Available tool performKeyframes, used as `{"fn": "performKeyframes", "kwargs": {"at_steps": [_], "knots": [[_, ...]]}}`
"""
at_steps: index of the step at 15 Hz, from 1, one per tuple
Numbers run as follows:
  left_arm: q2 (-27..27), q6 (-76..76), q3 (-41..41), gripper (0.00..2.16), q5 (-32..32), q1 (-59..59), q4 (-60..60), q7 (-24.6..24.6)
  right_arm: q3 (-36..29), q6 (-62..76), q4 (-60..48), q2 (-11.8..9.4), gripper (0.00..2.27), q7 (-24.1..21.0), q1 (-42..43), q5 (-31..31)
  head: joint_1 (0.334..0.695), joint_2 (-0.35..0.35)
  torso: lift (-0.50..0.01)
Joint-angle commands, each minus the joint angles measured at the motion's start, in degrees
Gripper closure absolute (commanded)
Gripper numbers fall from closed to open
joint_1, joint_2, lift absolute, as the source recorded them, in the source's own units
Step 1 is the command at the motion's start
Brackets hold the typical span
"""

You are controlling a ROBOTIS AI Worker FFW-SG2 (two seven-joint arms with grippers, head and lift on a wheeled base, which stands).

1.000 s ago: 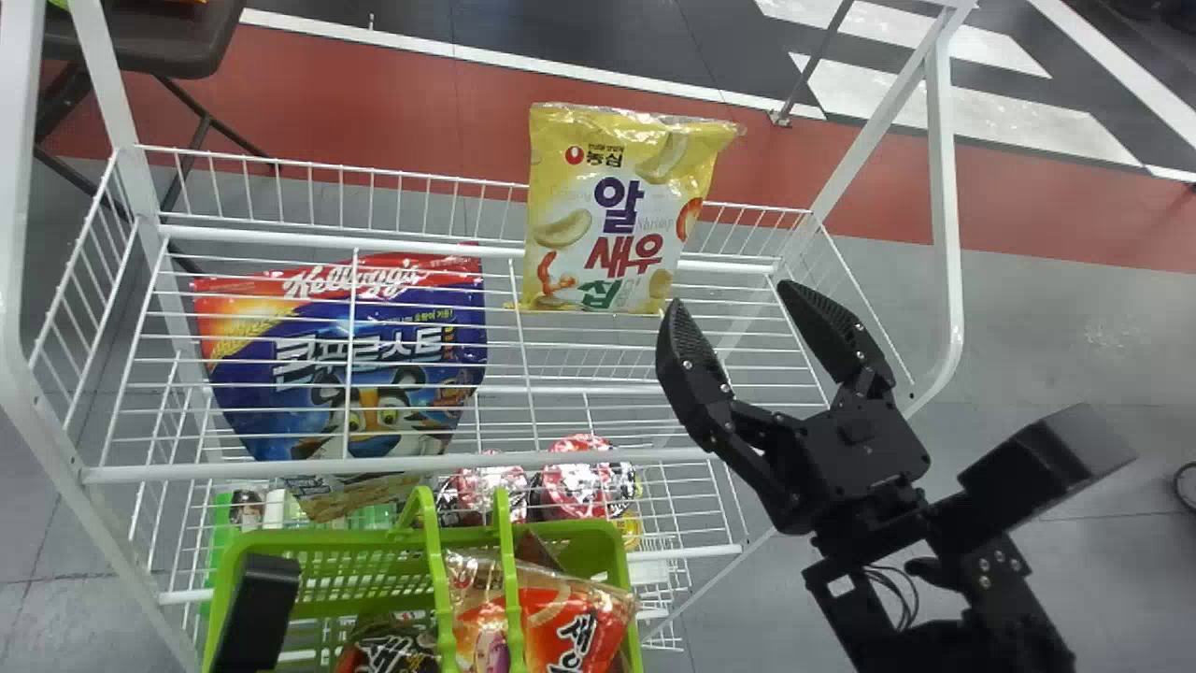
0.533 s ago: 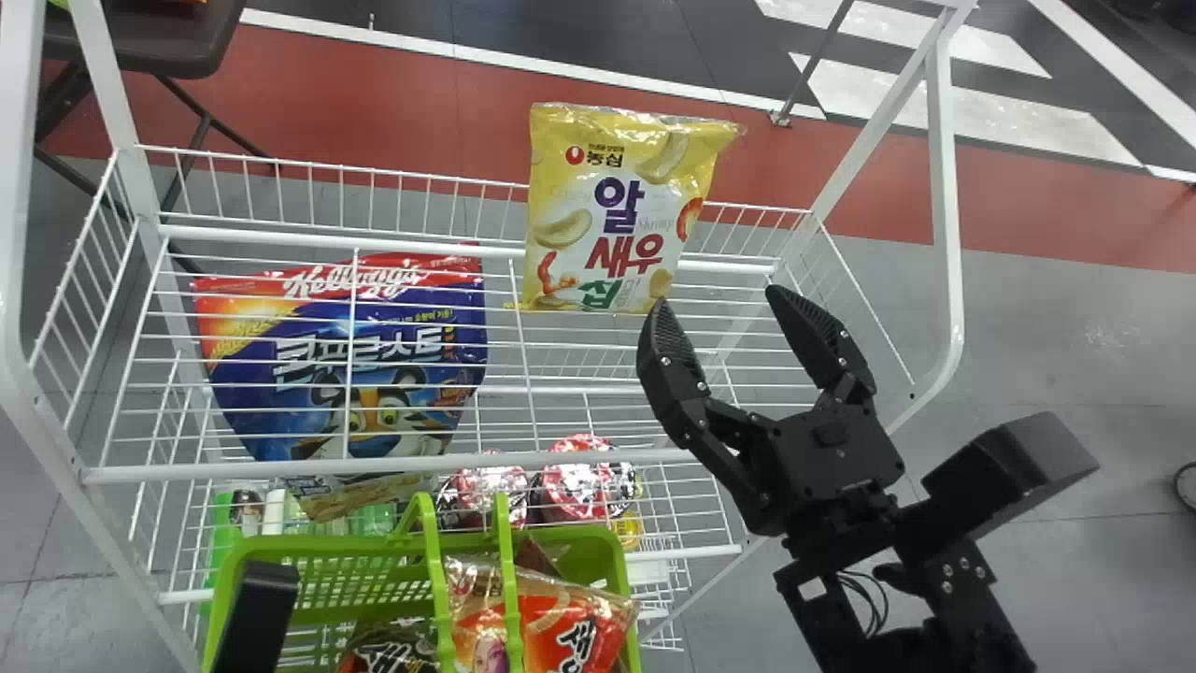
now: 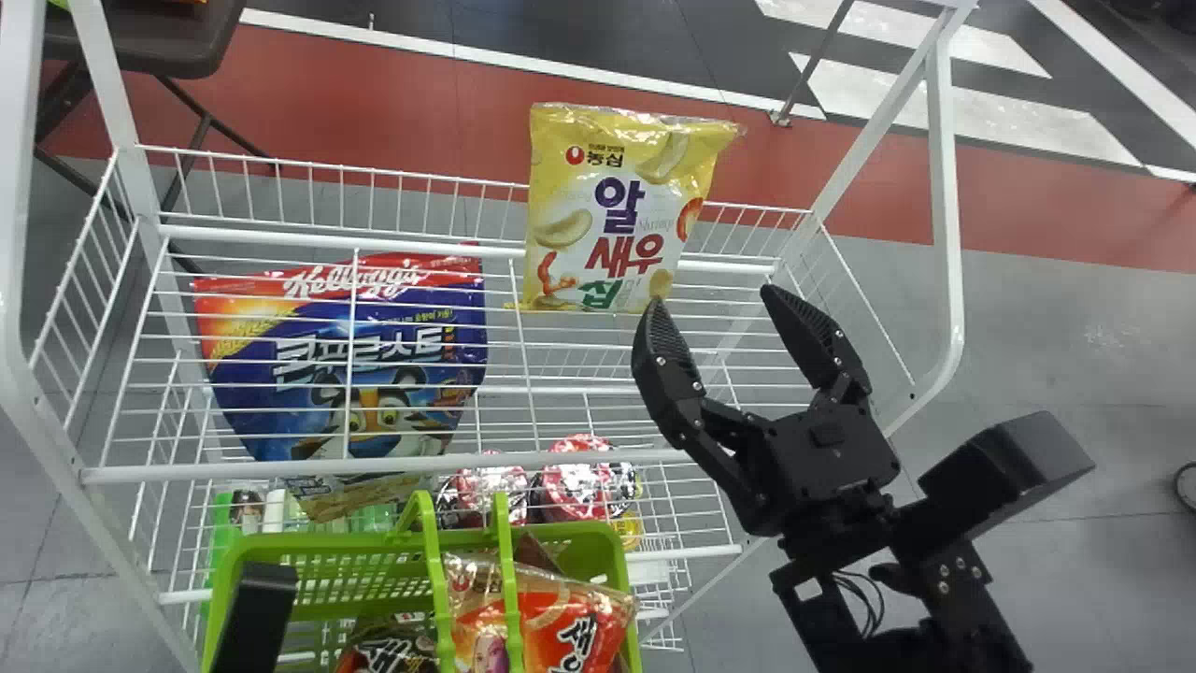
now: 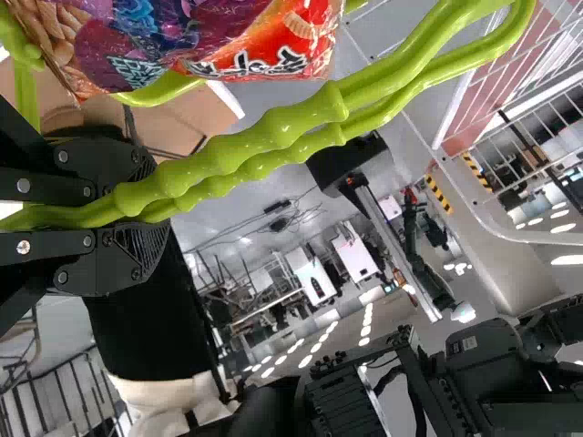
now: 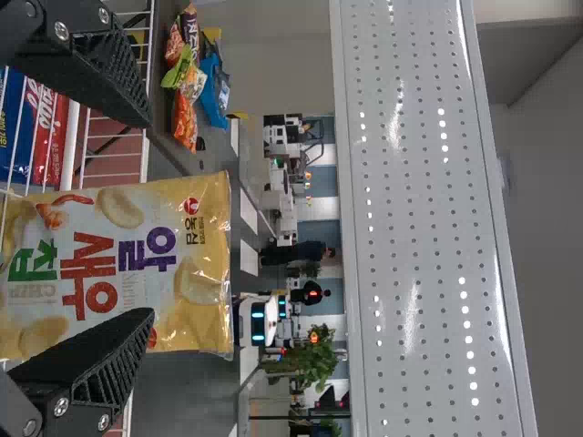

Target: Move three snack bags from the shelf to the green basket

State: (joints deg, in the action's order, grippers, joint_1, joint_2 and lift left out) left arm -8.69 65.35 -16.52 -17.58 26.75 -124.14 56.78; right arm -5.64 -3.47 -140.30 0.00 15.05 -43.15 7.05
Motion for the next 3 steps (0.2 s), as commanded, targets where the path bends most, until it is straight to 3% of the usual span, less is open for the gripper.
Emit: {"fn": "performKeyframes", "kwargs": {"at_steps": [1, 3], "knots": [[0.0, -0.2, 0.0, 1.64, 0.0, 0.0, 0.0, 0.0, 0.0, 0.3, 0.0, 0.1, 0.08, 0.1, 0.0, 0.0, 0.695, -0.35, -0.047], [0.0, -0.2, 0.2, 1.64, 0.0, 0.0, 0.0, 0.0, -0.1, 0.9, 0.1, 0.1, 0.08, 0.0, 0.0, 0.1, 0.695, -0.35, -0.047]]}}
